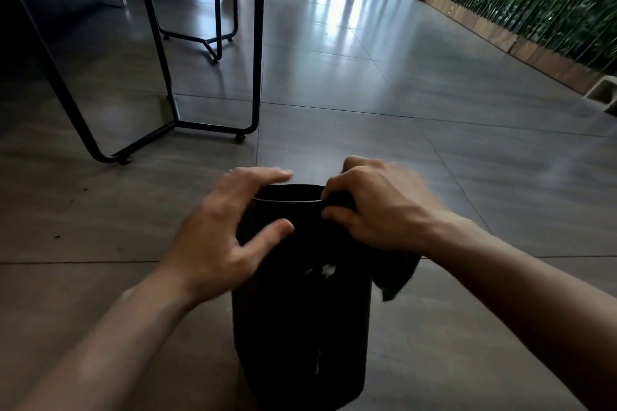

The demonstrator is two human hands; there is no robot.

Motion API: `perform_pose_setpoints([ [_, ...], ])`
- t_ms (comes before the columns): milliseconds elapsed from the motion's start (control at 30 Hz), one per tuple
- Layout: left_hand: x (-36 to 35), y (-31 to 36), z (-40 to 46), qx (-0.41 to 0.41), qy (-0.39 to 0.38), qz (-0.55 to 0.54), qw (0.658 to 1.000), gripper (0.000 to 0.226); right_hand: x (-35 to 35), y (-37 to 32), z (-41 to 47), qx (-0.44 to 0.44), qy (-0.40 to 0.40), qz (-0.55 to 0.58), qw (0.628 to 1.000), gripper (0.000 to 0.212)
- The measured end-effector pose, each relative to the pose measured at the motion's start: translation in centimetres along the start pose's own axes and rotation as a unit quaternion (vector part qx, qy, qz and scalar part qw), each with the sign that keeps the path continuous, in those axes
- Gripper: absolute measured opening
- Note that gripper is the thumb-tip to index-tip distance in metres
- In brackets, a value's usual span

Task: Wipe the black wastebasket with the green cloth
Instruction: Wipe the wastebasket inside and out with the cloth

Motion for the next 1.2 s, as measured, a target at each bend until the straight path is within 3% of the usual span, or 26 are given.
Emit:
perform_pose_setpoints([
  [100,-1.1,0.5,-0.4,-0.005,-0.039,0.022,0.999,0.057,-0.3,-1.4,1.0,-0.025,0.012,-0.017,0.999,0.026],
  [267,-0.2,-1.0,0.2,0.031,0.010,0.003,0.999,0.051,-1.3,-2.4,0.7,-0.008,0.079,0.041,0.996,0.034],
  [333,0.3,-1.7,0.4,0.045,0.020,-0.010,0.999,0.050,-1.5,-2.2,-0.3,-0.023,0.180,0.118,0.976,0.041],
  [433,1.0,-2.9,0.5,0.079,0.022,-0.020,0.996,0.050,-2.0,-2.6,-1.4,-0.015,0.379,0.176,0.909,0.040],
  [500,1.2,-3.3,0.7,0.086,0.010,-0.026,0.996,0.050,-3.5,-4.1,-1.5,0.029,0.442,0.177,0.879,0.037],
  [600,1.2,-3.2,0.9,0.070,-0.002,-0.041,0.997,0.050,-8.2,-7.2,-1.4,0.115,0.398,0.137,0.900,0.040],
  [667,1.2,-3.3,1.0,0.067,-0.013,-0.055,0.996,0.053,-11.9,-8.4,-1.9,0.143,0.329,0.033,0.933,0.048],
  [733,1.4,-3.6,1.0,0.069,-0.024,-0.069,0.995,0.054,-14.5,-8.9,-2.8,0.167,0.287,-0.059,0.941,0.054],
  [833,1.7,-4.2,1.0,0.076,-0.030,-0.084,0.993,0.048,-16.2,-9.3,-4.1,0.230,0.251,-0.118,0.933,0.054],
  [967,1.5,-4.2,0.9,0.079,-0.031,-0.094,0.992,0.050,-16.2,-8.0,-5.3,0.346,0.203,-0.198,0.895,0.046],
  [1033,1.4,-4.3,1.1,0.075,-0.032,-0.103,0.991,0.050,-14.1,-6.3,-4.2,0.312,0.225,-0.180,0.906,0.043],
  [1133,1.1,-4.0,1.4,0.055,-0.046,-0.121,0.990,0.048,-11.4,-4.3,-1.9,0.190,0.293,-0.116,0.930,0.047],
  [1200,1.1,-4.0,1.4,0.050,-0.049,-0.124,0.990,0.051,-11.6,-4.7,-1.8,0.167,0.311,-0.094,0.931,0.049],
])
Point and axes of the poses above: each hand's wrist, its own z-axis towards the middle knuckle, its own x-axis out of the back of the hand, y = z × x, the point moved 3 cm from there along z, towards the middle knuckle, and after that the axes turned 12 degrees about x, right-handed, at the moved point
